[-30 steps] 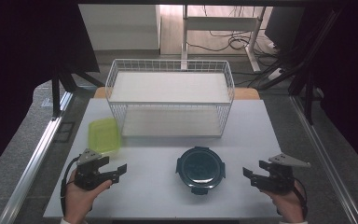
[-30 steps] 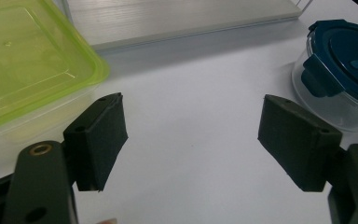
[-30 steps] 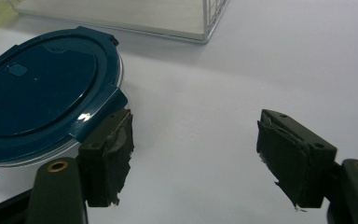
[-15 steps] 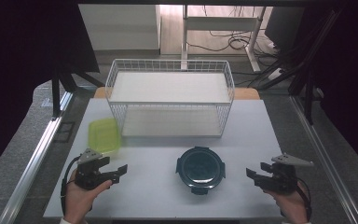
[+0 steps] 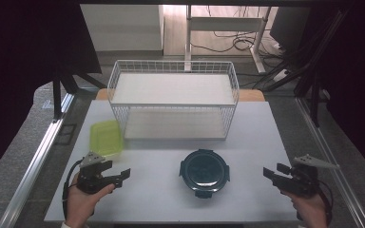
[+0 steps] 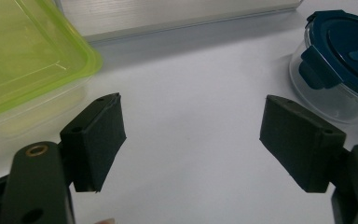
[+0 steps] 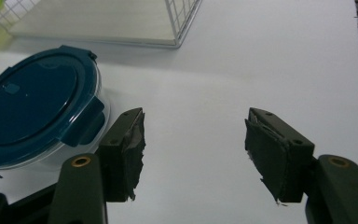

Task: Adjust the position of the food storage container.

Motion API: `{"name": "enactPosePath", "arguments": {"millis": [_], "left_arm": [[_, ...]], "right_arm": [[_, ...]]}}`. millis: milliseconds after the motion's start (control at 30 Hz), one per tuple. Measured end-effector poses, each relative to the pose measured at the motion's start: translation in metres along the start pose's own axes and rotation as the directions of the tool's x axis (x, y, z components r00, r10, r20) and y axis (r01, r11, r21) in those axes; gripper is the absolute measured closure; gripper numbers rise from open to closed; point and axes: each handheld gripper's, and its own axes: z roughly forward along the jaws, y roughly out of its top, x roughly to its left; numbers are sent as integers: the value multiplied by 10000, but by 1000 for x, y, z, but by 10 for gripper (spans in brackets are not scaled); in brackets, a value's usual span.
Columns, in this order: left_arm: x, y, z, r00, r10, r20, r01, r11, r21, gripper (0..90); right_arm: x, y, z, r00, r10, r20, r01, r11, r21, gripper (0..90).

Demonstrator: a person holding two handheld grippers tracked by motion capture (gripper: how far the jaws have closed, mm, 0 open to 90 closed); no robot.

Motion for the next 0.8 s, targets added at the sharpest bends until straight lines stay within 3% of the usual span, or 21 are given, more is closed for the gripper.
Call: {"name": "enactPosePath", "arguments": {"millis": [133,333,533,800], "left_arm": [[-2,-1,2,10000,27,37,-28,10000,57,215],[-3,-2,5,9999,77,66,-78,9998,190,214],[-4,-2,6,9999,85,71,-86,9997,221,214],[-4,-3,7,9999,99,102,-101,9996,281,214]], "right_arm": [[-1,2,-3,9999,111,-64,-111,9999,5,398],[9,4,7,9994,-219,-251,229,9989,419,482],[26,5,28,9941,-786,-746,883,9867,1368,674],[42,6,49,9889,-1100,-997,1284,9706,2033,869]]}}
